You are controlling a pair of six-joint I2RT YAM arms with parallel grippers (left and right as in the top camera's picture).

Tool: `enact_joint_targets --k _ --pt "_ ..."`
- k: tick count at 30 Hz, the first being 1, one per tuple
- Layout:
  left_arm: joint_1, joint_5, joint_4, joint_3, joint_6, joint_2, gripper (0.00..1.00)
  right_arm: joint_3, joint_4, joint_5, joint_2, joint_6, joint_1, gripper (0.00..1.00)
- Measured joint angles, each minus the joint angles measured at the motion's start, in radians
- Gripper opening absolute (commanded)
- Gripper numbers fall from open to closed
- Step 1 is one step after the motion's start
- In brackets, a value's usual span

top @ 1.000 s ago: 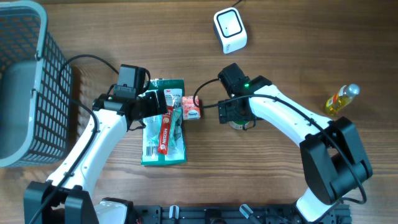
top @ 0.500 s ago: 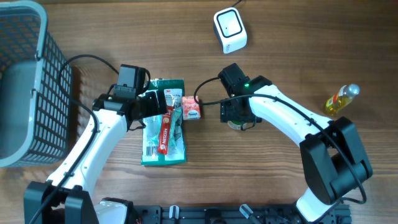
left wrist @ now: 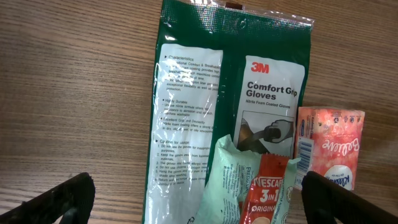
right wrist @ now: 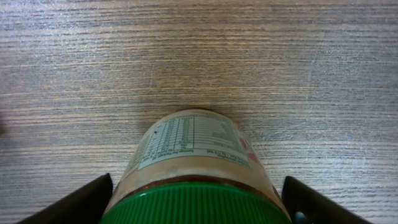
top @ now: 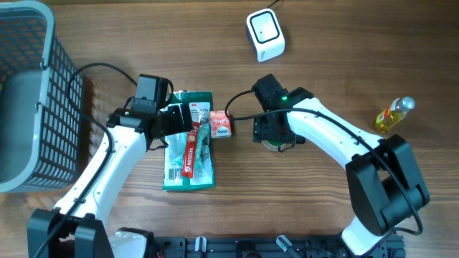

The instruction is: Scan the item barcode

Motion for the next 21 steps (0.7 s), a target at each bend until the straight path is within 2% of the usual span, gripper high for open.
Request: enact_joint_targets --k 9,21 --pt "0.000 0.000 0.000 0.000 0.000 0.000 1.00 0.000 0.000 0.000 0.000 0.003 0.000 0.86" --pt "0.000 0.000 0.000 0.000 0.000 0.000 1.00 0.000 0.001 0.000 0.000 0.005 0.000 0.85"
